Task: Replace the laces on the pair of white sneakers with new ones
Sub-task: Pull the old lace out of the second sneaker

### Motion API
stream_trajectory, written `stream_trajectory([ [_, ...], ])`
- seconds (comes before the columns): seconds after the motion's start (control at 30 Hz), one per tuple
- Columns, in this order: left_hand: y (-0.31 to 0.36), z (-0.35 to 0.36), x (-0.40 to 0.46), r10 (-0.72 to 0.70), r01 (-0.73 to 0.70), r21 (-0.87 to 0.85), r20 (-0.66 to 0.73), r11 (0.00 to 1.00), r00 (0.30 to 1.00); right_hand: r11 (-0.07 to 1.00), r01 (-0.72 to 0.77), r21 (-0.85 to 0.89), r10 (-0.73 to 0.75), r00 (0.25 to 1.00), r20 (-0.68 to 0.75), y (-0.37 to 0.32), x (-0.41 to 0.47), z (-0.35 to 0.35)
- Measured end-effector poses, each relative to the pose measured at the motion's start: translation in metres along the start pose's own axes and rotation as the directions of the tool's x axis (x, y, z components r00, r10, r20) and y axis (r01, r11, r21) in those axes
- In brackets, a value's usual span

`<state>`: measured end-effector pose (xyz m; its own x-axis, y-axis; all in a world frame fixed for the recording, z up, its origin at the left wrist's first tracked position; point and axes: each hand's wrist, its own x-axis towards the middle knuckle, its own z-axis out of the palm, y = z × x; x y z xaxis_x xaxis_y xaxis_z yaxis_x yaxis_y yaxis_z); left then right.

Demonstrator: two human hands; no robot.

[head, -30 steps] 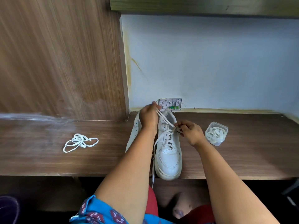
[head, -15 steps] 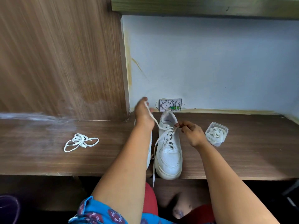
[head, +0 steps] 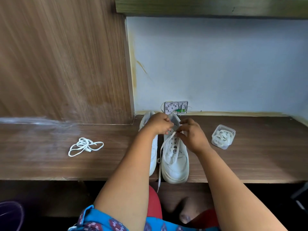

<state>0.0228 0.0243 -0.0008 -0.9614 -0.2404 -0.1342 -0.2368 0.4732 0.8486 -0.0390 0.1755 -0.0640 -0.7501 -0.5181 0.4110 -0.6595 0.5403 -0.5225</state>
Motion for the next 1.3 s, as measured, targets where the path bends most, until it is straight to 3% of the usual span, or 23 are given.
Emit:
stream_trajectory([
  [0.07, -0.010, 0.007, 0.008, 0.026, 0.003, 0.215, -0.133, 0.977, 0.991, 0.978, -0.089, 0.187, 0.100, 0.994, -0.049, -0.004, -0.002, -0.001],
  [0.13, -0.018, 0.014, 0.010, -0.005, 0.047, 0.338, -0.122, 0.940, 0.992, 0.831, -0.285, 0.477, 0.285, 0.956, 0.075, -0.011, -0.006, -0.004],
  [0.2, -0.022, 0.017, 0.011, -0.063, 0.086, 0.305, -0.086, 0.948, 0.994, 0.379, -0.449, 0.809, 0.414, 0.864, 0.286, -0.021, -0.006, -0.016],
  [0.27, -0.024, 0.020, 0.014, -0.101, 0.117, 0.284, -0.071, 0.952, 0.992, -0.049, -0.385, 0.922, 0.430, 0.825, 0.367, -0.022, -0.006, -0.035],
  [0.33, -0.023, 0.024, 0.018, -0.137, 0.146, 0.206, -0.056, 0.968, 0.989, -0.239, -0.203, 0.949, 0.410, 0.865, 0.288, -0.015, -0.006, -0.057],
  [0.37, -0.023, 0.025, 0.019, -0.164, 0.167, 0.134, -0.037, 0.977, 0.986, -0.251, -0.155, 0.956, 0.397, 0.884, 0.247, -0.012, -0.007, -0.064],
  [0.4, -0.021, 0.026, 0.017, -0.192, 0.192, 0.091, -0.010, 0.977, 0.981, -0.195, -0.160, 0.968, 0.394, 0.891, 0.226, -0.009, -0.009, -0.069],
  [0.43, -0.020, 0.026, 0.016, -0.207, 0.205, 0.093, 0.016, 0.974, 0.978, -0.061, -0.215, 0.975, 0.407, 0.886, 0.221, -0.003, -0.010, -0.067],
  [0.5, -0.015, 0.026, 0.011, -0.191, 0.178, 0.181, 0.058, 0.967, 0.980, 0.417, -0.401, 0.816, 0.430, 0.878, 0.211, 0.001, -0.014, -0.061],
  [0.57, -0.007, 0.026, 0.006, -0.140, 0.118, 0.190, 0.105, 0.975, 0.985, 0.829, -0.490, 0.271, 0.414, 0.862, 0.291, 0.002, -0.012, -0.053],
  [0.6, -0.003, 0.023, 0.003, -0.115, 0.095, 0.128, 0.158, 0.987, 0.981, 0.900, -0.424, -0.097, 0.429, 0.828, 0.363, 0.000, -0.010, -0.050],
  [0.63, 0.002, 0.019, -0.001, -0.084, 0.075, 0.046, 0.252, 0.996, 0.964, 0.867, -0.297, -0.401, 0.456, 0.798, 0.395, -0.002, -0.007, -0.048],
  [0.67, 0.006, 0.013, -0.006, -0.044, 0.064, -0.038, 0.394, 0.997, 0.918, 0.804, -0.263, -0.533, 0.505, 0.777, 0.377, -0.006, -0.005, -0.049],
  [0.73, 0.011, 0.002, -0.014, 0.038, 0.051, -0.115, 0.660, 0.992, 0.751, 0.744, -0.345, -0.572, 0.589, 0.743, 0.318, -0.014, -0.002, -0.050],
  [0.77, 0.012, -0.003, -0.017, 0.052, 0.048, -0.118, 0.717, 0.992, 0.695, 0.761, -0.380, -0.526, 0.597, 0.727, 0.340, -0.017, 0.001, -0.052],
  [0.8, 0.011, -0.005, -0.017, 0.027, 0.053, -0.091, 0.707, 0.994, 0.707, 0.789, -0.454, -0.415, 0.603, 0.703, 0.378, -0.021, 0.002, -0.054],
  [0.83, 0.009, -0.004, -0.014, -0.023, 0.068, -0.049, 0.622, 0.996, 0.782, 0.784, -0.540, -0.305, 0.620, 0.663, 0.419, -0.023, 0.001, -0.055],
  [0.9, -0.001, 0.004, 0.000, -0.129, 0.130, 0.016, 0.267, 0.991, 0.955, 0.766, -0.589, -0.260, 0.637, 0.634, 0.439, -0.027, -0.004, -0.061],
  [0.97, -0.013, 0.015, 0.010, -0.209, 0.209, -0.034, 0.004, 0.977, 0.978, 0.745, -0.560, -0.363, 0.664, 0.569, 0.486, -0.027, -0.009, -0.068],
  [1.03, -0.021, 0.026, 0.014, -0.278, 0.274, -0.140, -0.011, 0.952, 0.961, 0.735, -0.574, -0.362, 0.667, 0.516, 0.537, -0.032, -0.013, -0.071],
  [1.07, -0.022, 0.030, 0.014, -0.294, 0.290, -0.178, 0.008, 0.940, 0.956, 0.773, -0.547, -0.319, 0.628, 0.592, 0.506, -0.031, -0.012, -0.069],
  [1.17, -0.022, 0.031, 0.015, -0.291, 0.286, -0.220, 0.012, 0.933, 0.957, 0.935, -0.318, -0.160, 0.347, 0.912, 0.219, -0.033, -0.006, -0.050],
  [1.3, -0.019, 0.031, 0.009, -0.249, 0.244, -0.250, 0.009, 0.937, 0.968, 0.985, -0.145, -0.090, 0.163, 0.957, 0.241, -0.024, -0.006, -0.015],
])
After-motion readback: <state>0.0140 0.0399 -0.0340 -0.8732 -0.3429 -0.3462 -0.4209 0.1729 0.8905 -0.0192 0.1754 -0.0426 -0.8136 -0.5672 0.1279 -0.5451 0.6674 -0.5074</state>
